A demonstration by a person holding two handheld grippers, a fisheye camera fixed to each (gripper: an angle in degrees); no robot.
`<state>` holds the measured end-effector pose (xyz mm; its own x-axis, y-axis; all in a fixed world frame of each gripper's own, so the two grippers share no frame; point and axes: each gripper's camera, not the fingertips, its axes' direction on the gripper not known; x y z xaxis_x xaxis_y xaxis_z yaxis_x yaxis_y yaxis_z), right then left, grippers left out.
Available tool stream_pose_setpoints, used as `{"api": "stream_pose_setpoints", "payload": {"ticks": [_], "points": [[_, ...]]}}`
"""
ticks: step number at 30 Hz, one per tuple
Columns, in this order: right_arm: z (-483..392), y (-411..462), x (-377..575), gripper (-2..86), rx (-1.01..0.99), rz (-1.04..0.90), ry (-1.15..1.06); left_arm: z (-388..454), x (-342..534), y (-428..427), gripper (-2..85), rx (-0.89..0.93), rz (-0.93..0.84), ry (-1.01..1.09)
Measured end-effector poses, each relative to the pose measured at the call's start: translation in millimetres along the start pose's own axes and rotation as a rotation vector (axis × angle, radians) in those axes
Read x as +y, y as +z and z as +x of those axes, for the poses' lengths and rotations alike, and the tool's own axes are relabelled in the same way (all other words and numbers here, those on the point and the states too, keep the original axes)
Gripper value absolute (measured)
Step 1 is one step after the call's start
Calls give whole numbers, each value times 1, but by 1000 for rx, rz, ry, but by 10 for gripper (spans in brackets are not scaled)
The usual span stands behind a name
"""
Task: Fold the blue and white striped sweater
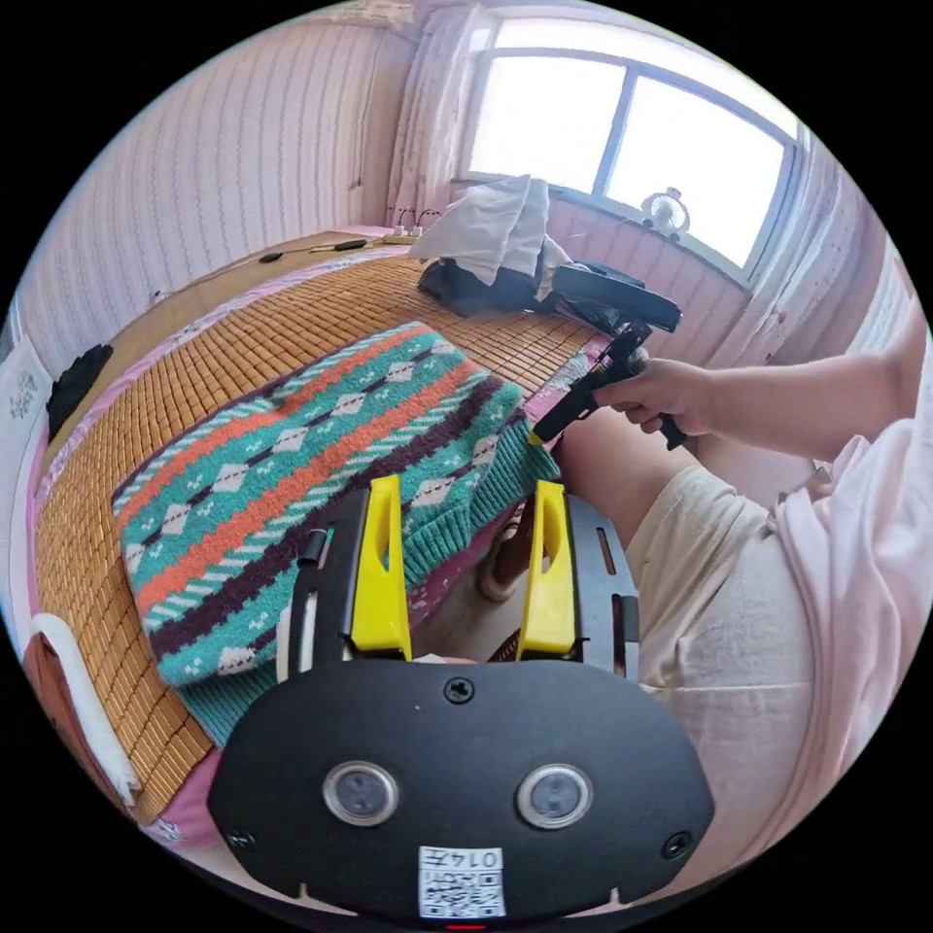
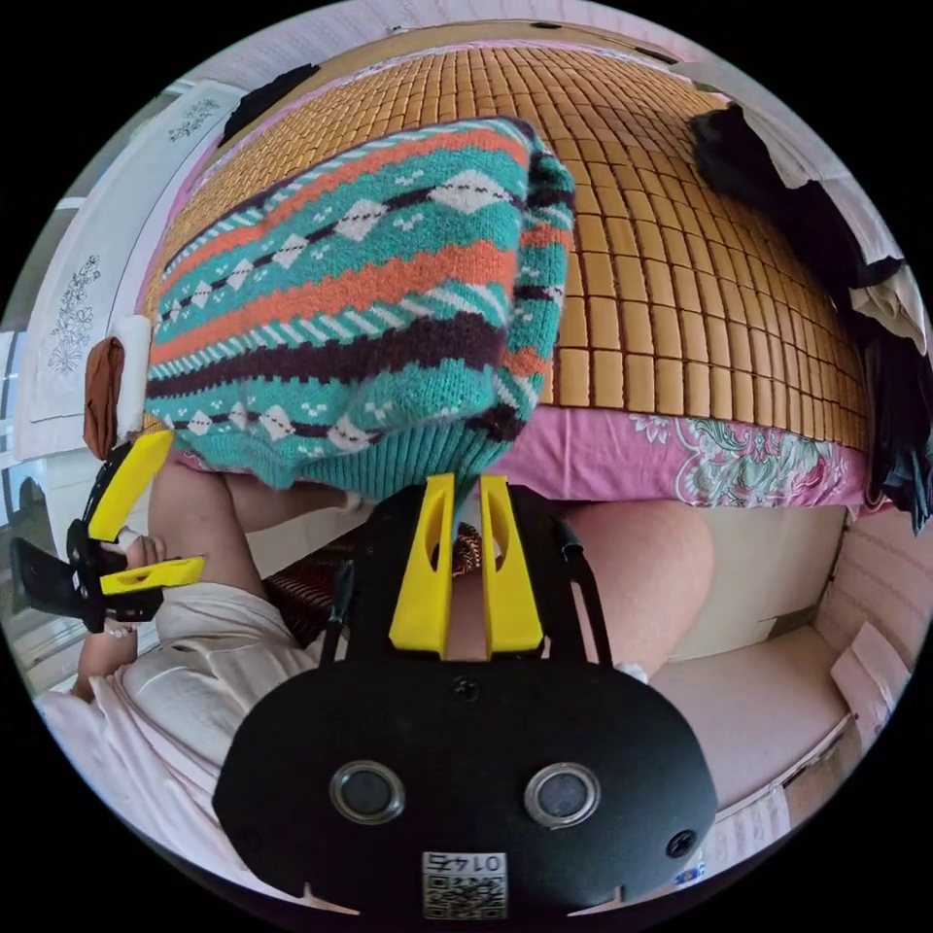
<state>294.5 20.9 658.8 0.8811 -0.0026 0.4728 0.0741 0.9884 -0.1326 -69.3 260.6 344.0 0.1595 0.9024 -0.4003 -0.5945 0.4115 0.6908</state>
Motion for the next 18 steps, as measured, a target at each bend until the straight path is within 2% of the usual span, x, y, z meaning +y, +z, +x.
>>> {"api": "stream_pose_setpoints", "payload": {"ticks": [5, 7, 8, 9, 12, 13, 15, 16, 18], "points": [[16, -57, 30, 8, -224, 144, -78, 31, -23, 23, 218, 54, -56, 116], [17, -86, 48, 1, -443, 210, -204, 45, -32, 29, 230, 45, -48, 174], [17, -92, 53, 0, -475, 219, -222, 48, -33, 30, 231, 47, -47, 186], [16, -99, 60, 0, -469, 219, -238, 53, -36, 33, 232, 42, -41, 202], [29, -97, 72, 5, -200, 219, -188, 62, -41, 47, 229, 68, -76, 222], [41, -88, 70, 8, -100, 175, -121, 64, -41, 53, 228, 79, -99, 208], [58, -72, 64, 30, -24, 94, -69, 67, -38, 57, 224, 101, -117, 190], [70, -62, 58, 101, -14, 58, -14, 71, -34, 59, 218, 103, -117, 196], [86, -46, 49, 150, -56, 13, 31, 76, -29, 59, 206, 104, -119, 213]]}}
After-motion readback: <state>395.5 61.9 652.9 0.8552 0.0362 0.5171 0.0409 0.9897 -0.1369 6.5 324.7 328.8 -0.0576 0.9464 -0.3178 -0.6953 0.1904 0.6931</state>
